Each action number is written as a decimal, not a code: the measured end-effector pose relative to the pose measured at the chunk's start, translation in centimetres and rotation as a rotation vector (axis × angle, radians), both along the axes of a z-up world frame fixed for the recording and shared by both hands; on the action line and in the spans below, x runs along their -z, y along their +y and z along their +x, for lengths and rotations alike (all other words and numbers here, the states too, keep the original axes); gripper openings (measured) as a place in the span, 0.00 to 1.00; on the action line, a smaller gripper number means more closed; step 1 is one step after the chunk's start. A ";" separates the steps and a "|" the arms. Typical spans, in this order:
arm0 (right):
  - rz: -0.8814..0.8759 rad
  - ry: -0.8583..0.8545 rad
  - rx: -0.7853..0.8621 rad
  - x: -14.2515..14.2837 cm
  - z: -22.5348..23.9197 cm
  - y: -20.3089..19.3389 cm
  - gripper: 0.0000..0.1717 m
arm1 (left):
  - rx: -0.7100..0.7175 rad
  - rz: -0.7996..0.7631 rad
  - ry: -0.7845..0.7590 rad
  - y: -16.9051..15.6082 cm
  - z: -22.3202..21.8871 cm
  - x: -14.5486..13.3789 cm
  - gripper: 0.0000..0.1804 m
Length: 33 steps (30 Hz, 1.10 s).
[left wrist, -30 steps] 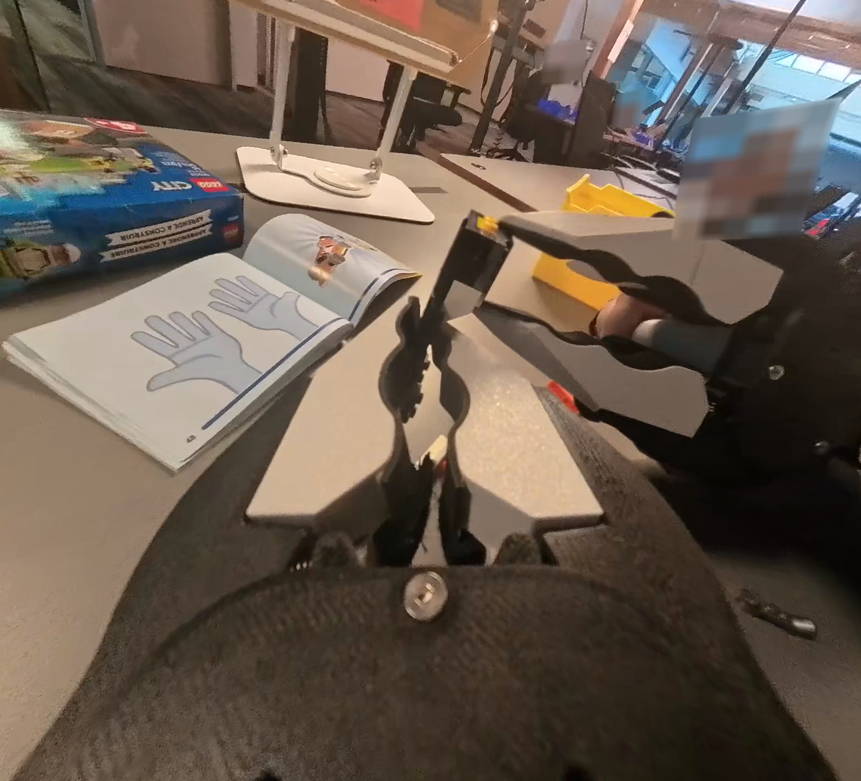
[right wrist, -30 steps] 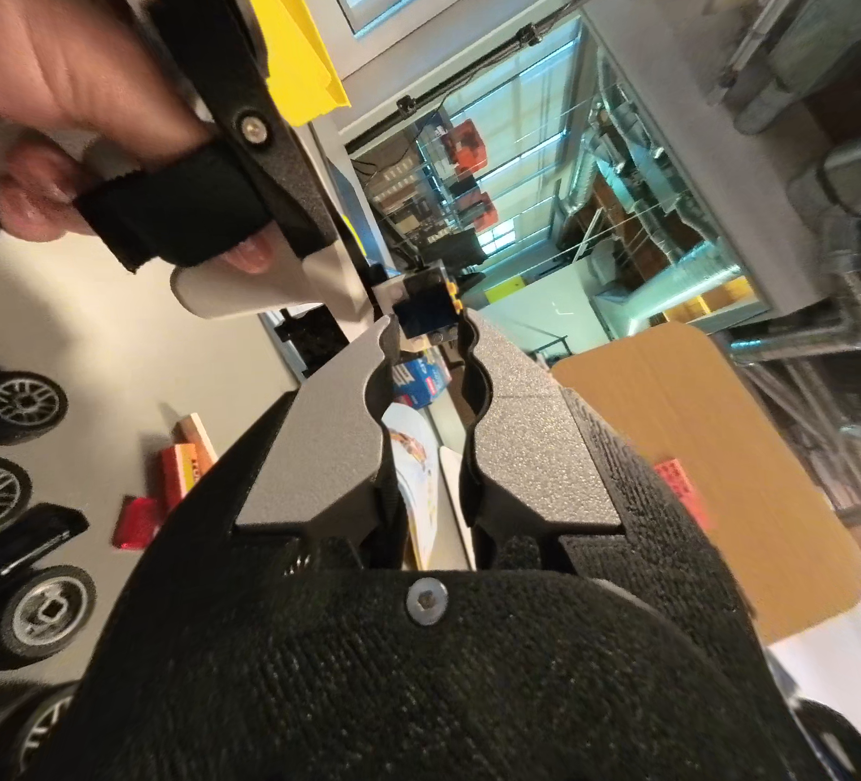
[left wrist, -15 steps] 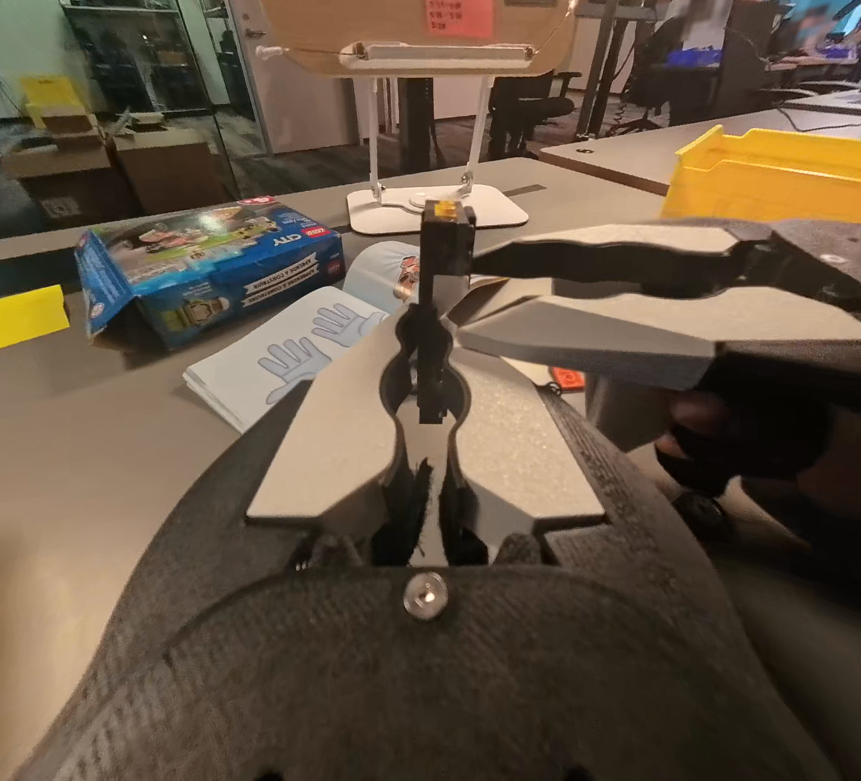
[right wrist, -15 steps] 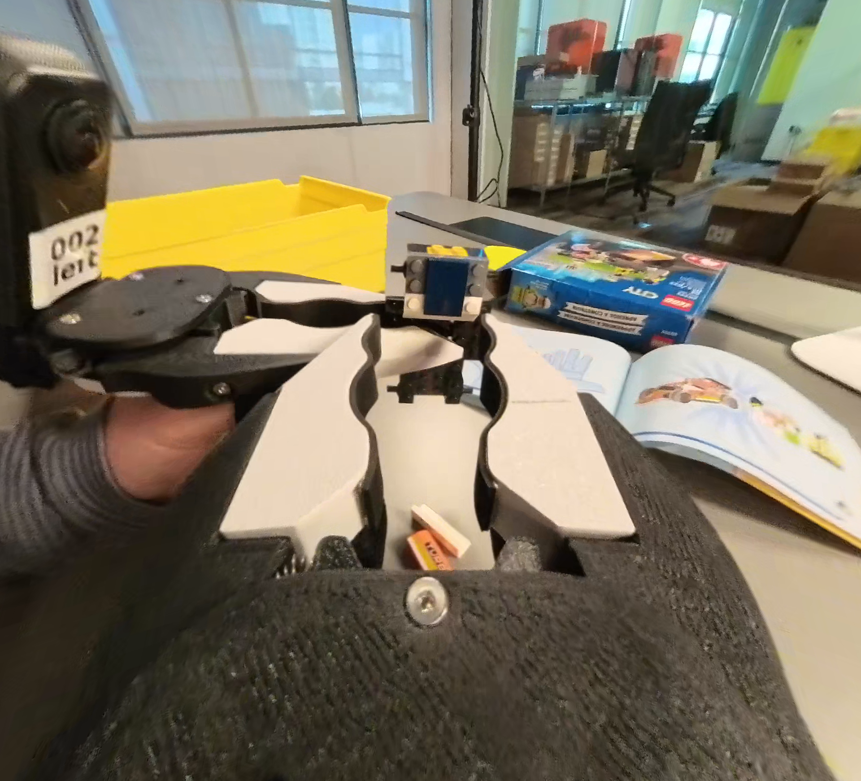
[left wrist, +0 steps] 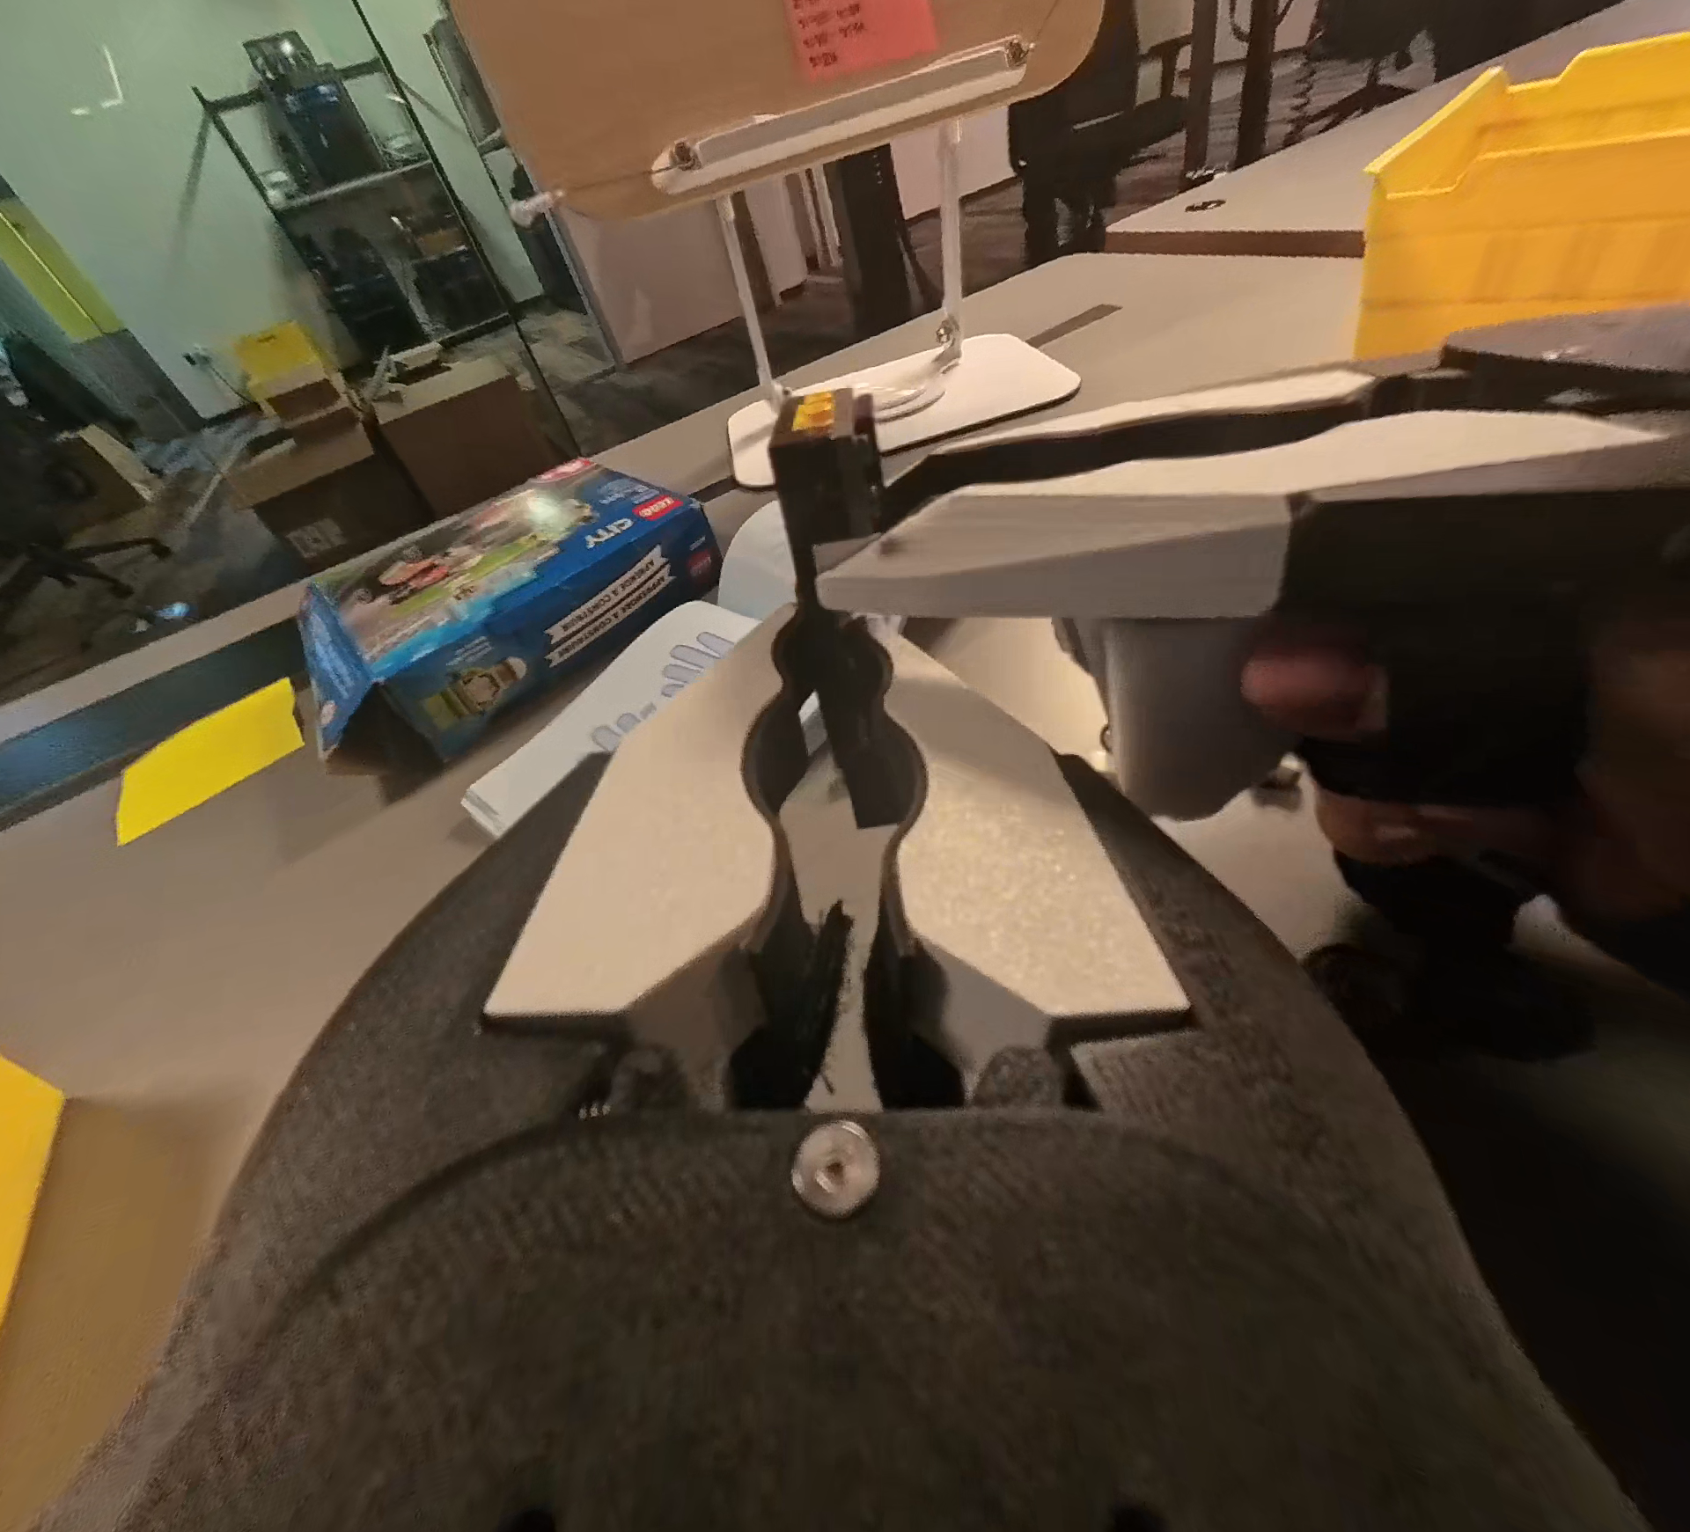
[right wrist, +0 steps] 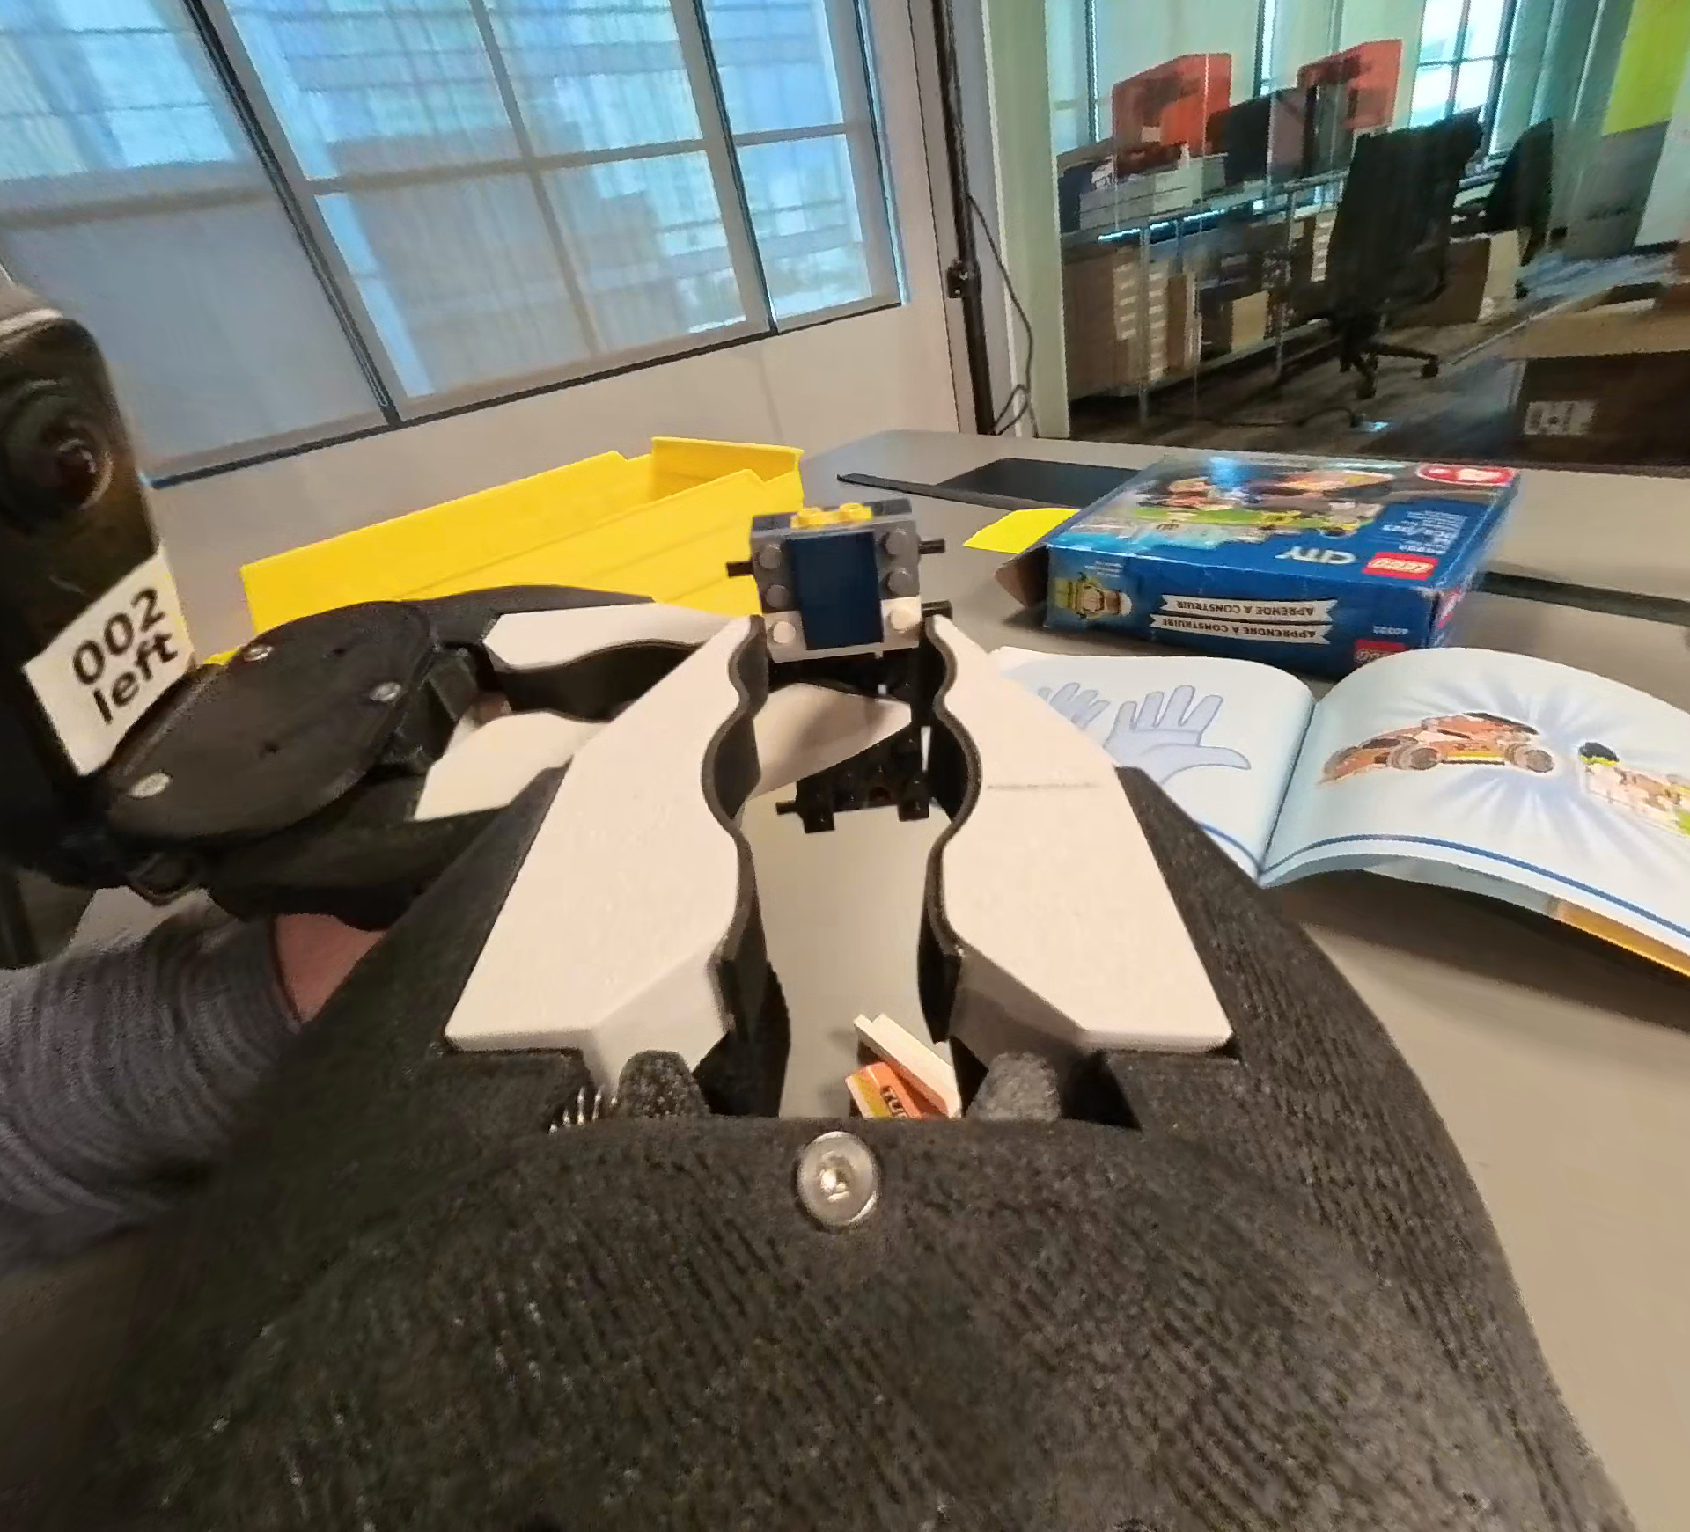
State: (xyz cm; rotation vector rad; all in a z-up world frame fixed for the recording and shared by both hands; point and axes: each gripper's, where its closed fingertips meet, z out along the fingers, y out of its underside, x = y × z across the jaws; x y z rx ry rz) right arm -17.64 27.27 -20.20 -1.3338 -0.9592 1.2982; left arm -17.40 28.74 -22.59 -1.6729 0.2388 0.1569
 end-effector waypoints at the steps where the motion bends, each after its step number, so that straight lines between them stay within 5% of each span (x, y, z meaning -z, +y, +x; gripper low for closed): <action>1: 0.007 0.003 0.009 -0.1 0.1 -0.1 0.18 | -0.007 0.013 0.021 -0.1 0.0 -0.2 0.02; 5: 0.013 0.020 0.019 -0.3 0.2 -0.1 0.18 | -0.008 0.029 -0.007 -0.1 0.1 -0.4 0.02; 20: 0.016 -0.133 -0.341 1.9 0.7 -0.4 0.18 | 0.194 -0.090 0.019 -0.7 0.8 1.3 0.05; 21: 0.021 -0.136 -0.347 1.9 0.6 -0.3 0.16 | 0.213 -0.094 -0.006 -0.8 0.9 1.3 0.05; 22: 0.056 -0.092 -0.293 0.7 2.6 0.5 0.00 | 0.276 -0.083 -0.037 -1.2 1.4 1.0 0.02; 24: -0.035 -0.055 -0.285 0.5 2.7 1.9 0.00 | 0.386 -0.106 -0.143 -1.9 2.7 1.1 0.02; 27: -0.003 -0.028 -0.294 0.5 1.7 1.7 0.00 | 0.201 -0.091 -0.042 -0.6 0.6 1.7 0.02; 28: -0.012 -0.049 -0.290 1.2 1.1 1.5 0.03 | 0.178 -0.077 -0.062 -0.5 0.2 1.5 0.02; 30: -0.055 -0.098 -0.292 2.5 -0.2 0.8 0.28 | 0.124 -0.071 -0.077 -0.3 -0.7 1.4 0.02; 33: -0.059 -0.066 -0.240 1.6 0.1 0.1 0.28 | 0.097 -0.071 -0.037 -0.3 -0.7 1.5 0.02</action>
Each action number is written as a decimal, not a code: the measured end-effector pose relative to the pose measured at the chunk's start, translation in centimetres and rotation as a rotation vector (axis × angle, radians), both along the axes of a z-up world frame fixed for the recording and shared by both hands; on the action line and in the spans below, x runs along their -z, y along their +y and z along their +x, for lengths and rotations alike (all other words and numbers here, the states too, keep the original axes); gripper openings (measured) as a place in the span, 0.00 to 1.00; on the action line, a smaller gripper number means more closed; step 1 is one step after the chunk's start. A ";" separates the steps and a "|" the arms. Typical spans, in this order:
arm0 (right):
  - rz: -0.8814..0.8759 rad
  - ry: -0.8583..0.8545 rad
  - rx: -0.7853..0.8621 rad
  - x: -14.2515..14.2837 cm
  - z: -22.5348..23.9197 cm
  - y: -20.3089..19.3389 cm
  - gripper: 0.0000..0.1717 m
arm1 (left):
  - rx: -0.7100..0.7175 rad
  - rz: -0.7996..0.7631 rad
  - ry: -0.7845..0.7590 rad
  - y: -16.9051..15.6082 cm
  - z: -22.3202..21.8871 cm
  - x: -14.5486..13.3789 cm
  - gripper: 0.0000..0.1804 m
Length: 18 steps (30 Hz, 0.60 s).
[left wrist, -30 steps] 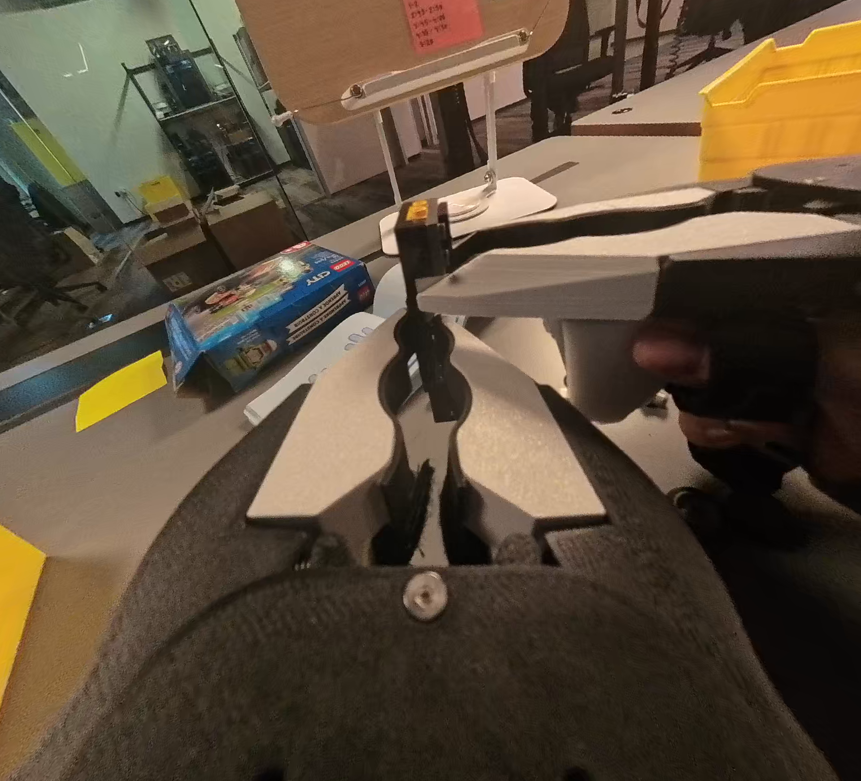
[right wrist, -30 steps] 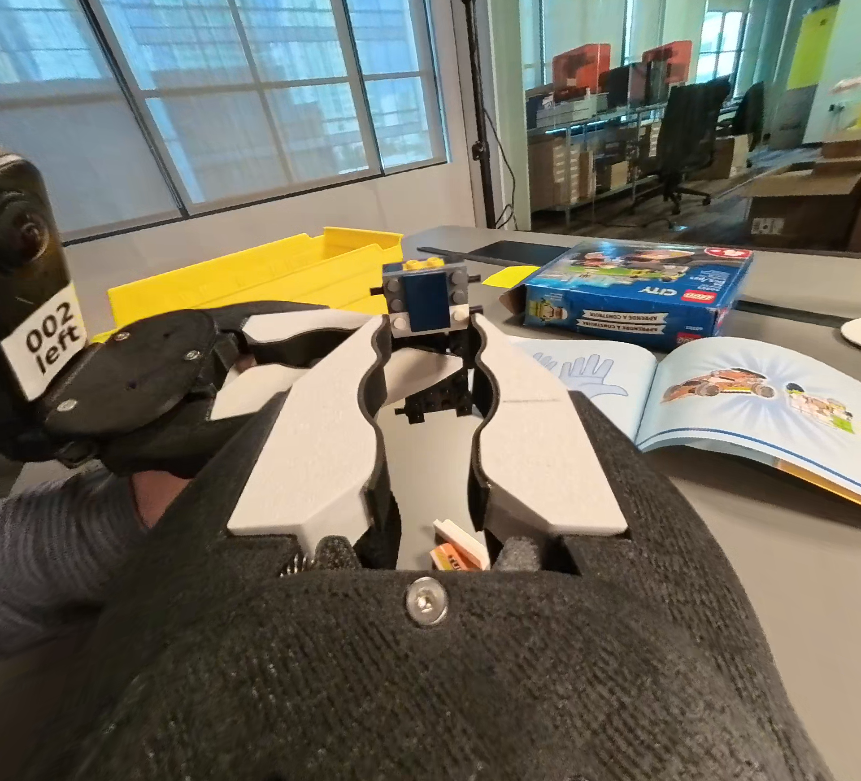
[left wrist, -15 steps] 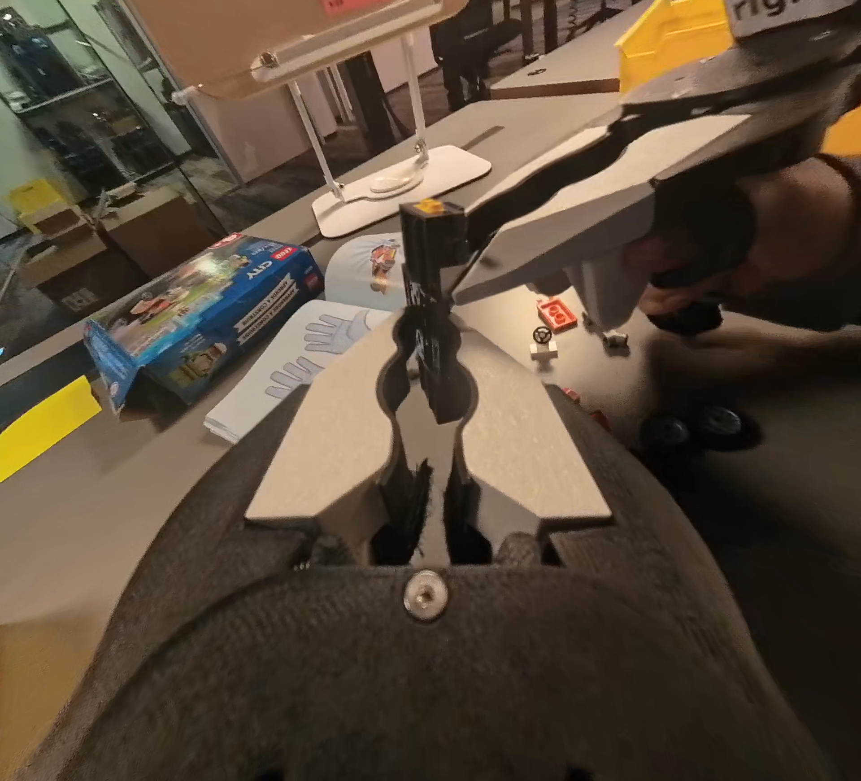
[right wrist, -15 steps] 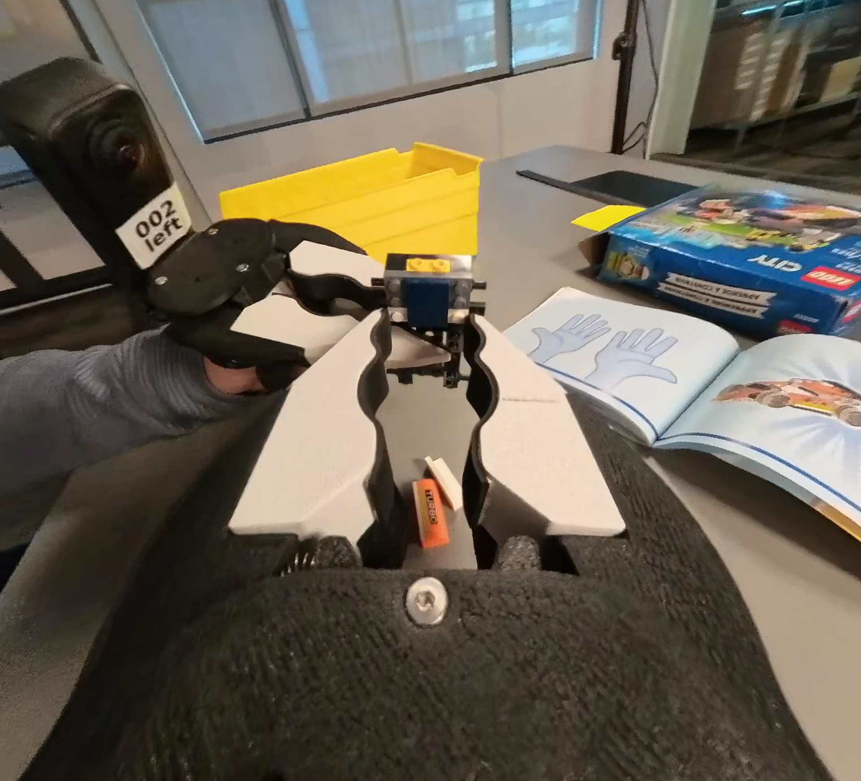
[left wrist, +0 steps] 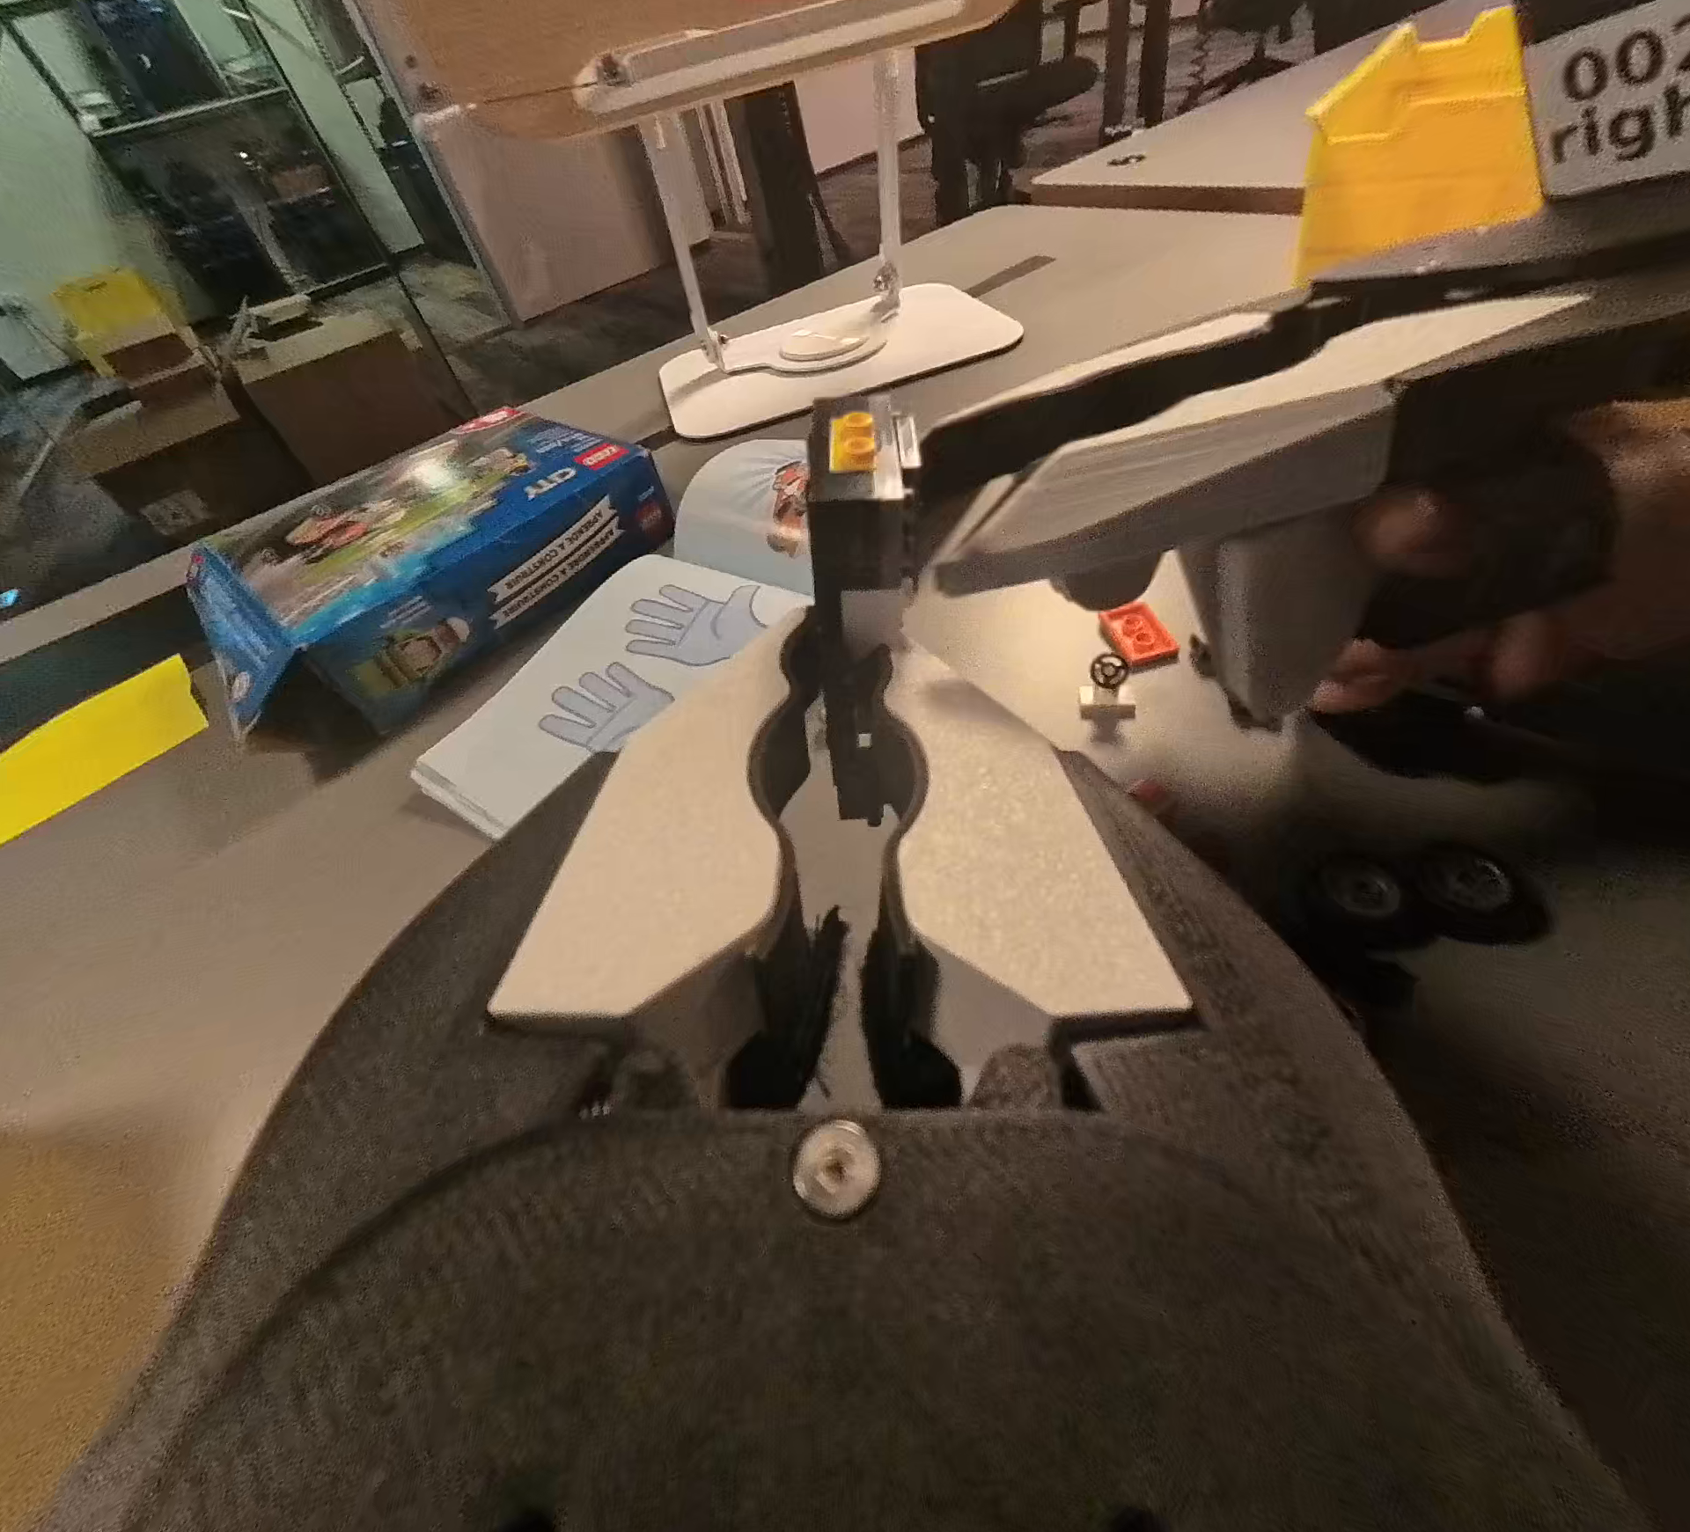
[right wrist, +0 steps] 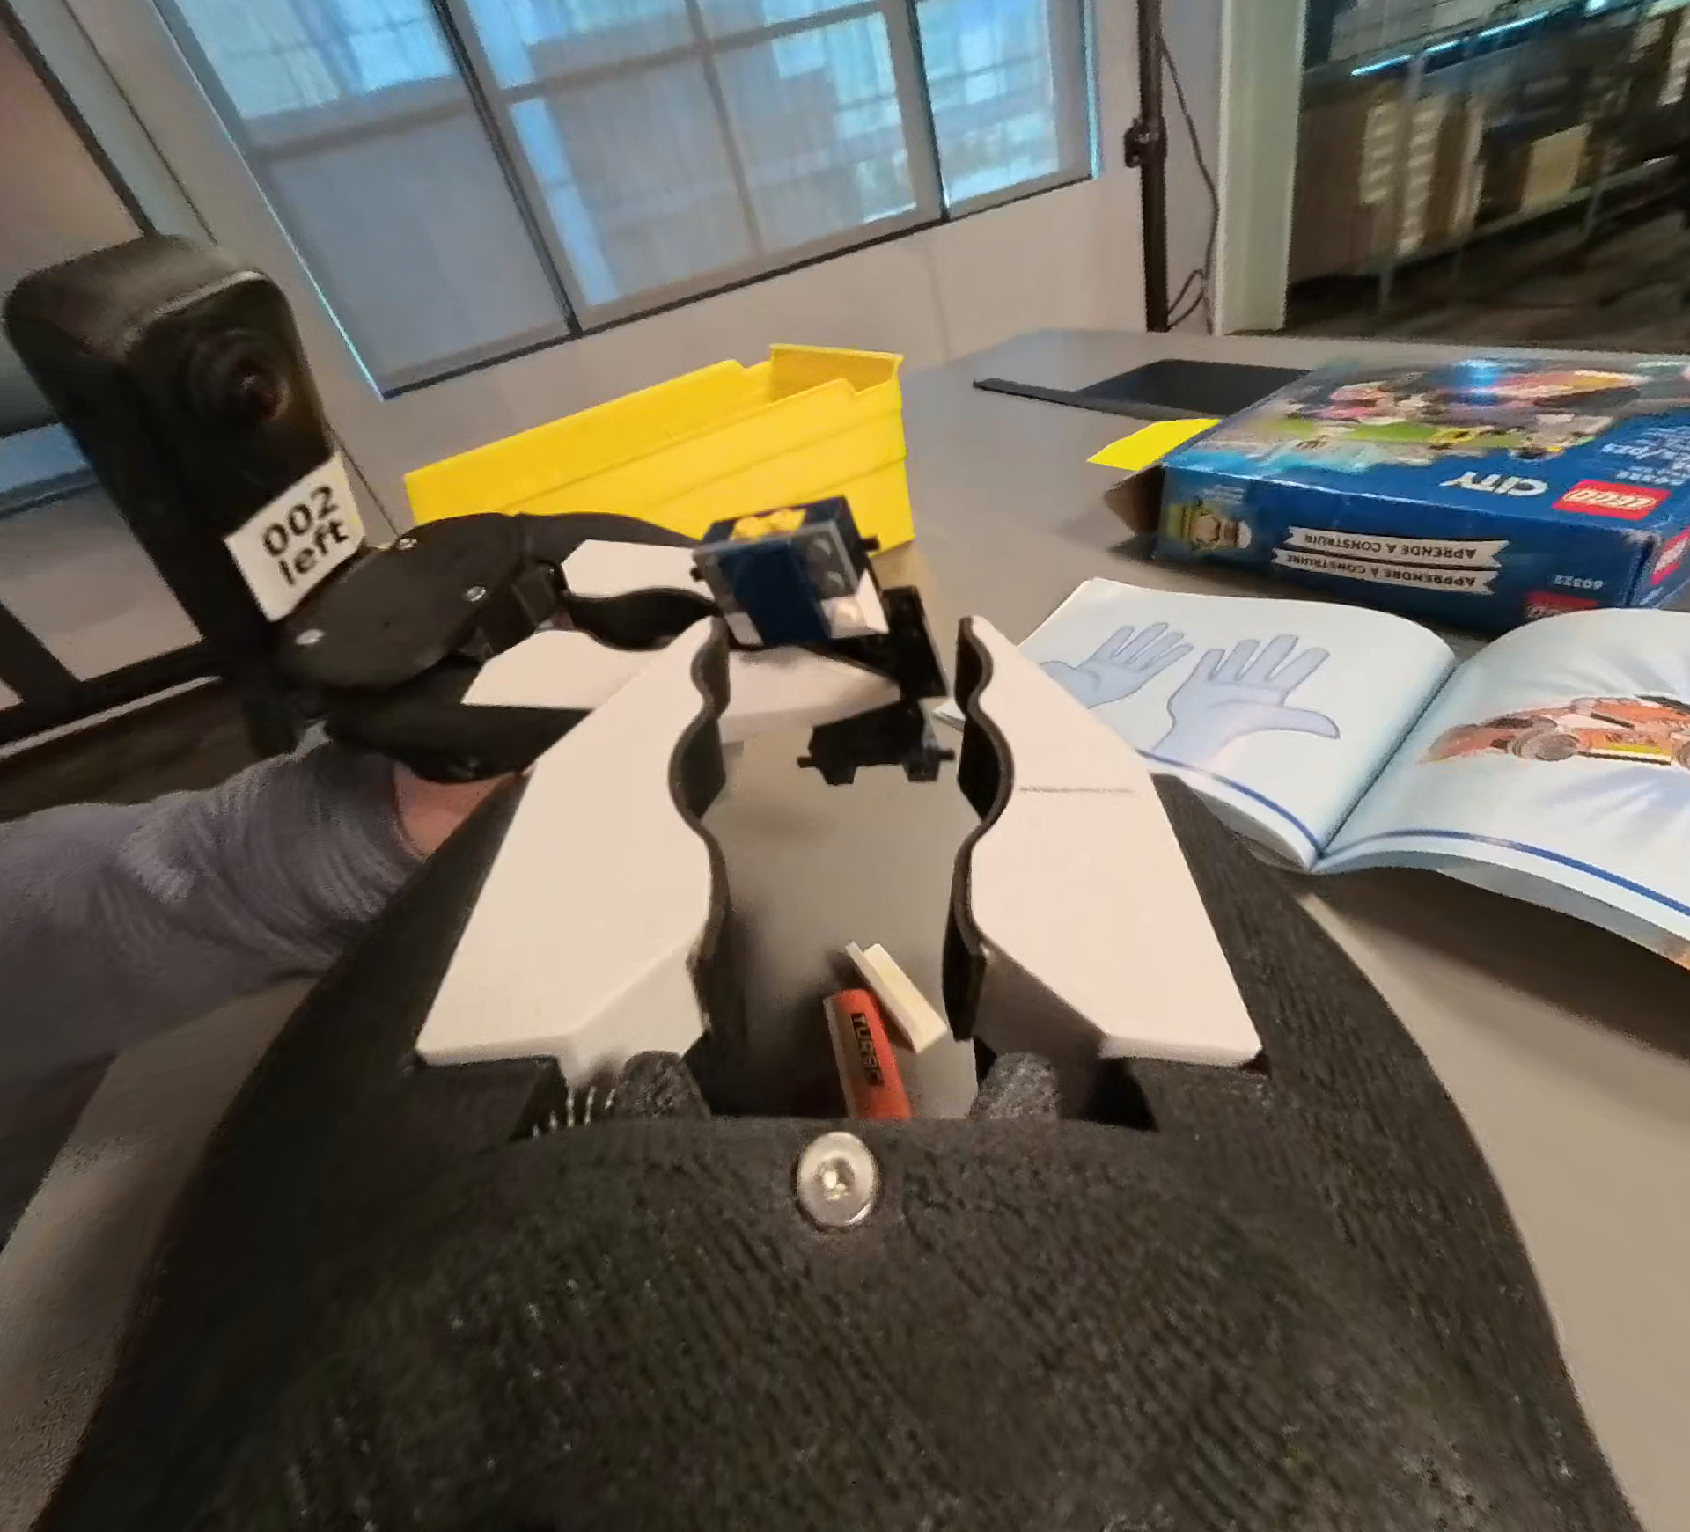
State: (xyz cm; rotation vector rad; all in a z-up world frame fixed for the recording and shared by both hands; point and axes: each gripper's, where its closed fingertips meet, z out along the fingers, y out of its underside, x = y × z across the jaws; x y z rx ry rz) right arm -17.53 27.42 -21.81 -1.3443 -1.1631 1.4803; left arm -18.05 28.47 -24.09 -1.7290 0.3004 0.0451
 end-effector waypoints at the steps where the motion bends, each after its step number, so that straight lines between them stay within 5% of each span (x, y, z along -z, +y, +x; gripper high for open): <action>1: 0.019 -0.011 0.014 0.1 -0.1 -0.1 0.29 | 0.010 -0.005 0.017 0.0 0.3 0.1 0.02; 12: 0.096 -0.041 0.101 0.0 -0.6 -0.4 0.26 | 0.004 -0.002 0.063 0.1 1.1 -0.2 0.03; 18: 0.160 -0.088 -0.070 0.2 0.5 -1.3 0.25 | 0.109 -0.026 0.223 -0.9 2.1 0.1 0.05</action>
